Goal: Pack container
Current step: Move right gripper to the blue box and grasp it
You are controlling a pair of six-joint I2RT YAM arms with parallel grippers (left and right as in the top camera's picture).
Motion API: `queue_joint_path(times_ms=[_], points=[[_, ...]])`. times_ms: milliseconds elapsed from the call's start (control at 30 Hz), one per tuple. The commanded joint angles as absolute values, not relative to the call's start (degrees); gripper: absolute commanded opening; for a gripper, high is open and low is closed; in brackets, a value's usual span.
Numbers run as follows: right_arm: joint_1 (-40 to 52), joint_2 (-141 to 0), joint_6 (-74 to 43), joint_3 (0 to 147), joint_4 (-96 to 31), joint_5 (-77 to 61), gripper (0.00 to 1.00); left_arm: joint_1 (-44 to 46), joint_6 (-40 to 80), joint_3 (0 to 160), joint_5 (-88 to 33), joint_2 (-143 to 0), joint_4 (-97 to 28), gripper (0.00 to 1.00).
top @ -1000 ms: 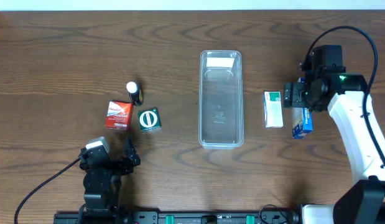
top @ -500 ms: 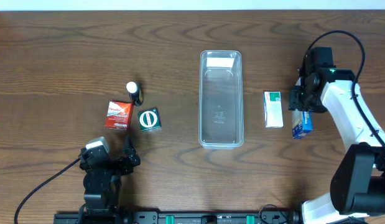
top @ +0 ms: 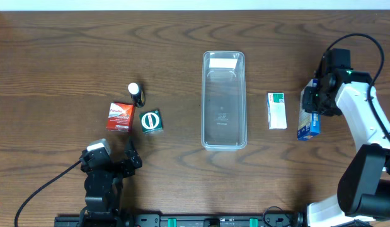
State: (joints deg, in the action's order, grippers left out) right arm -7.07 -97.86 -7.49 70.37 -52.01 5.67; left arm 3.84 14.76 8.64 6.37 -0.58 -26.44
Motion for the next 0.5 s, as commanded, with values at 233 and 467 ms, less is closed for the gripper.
queue_joint_path(times_ms=[233, 467], points=[[-7.49, -97.51, -8.08, 68.53, -50.85, 3.29, 0.31, 3.55, 14.00, 7.53, 6.63, -0.27, -26.41, 0.98], [-7.49, -97.51, -8.95, 66.70, -48.77, 3.16, 0.26, 3.55, 14.02, 7.53, 6.63, -0.27, -26.41, 0.98]])
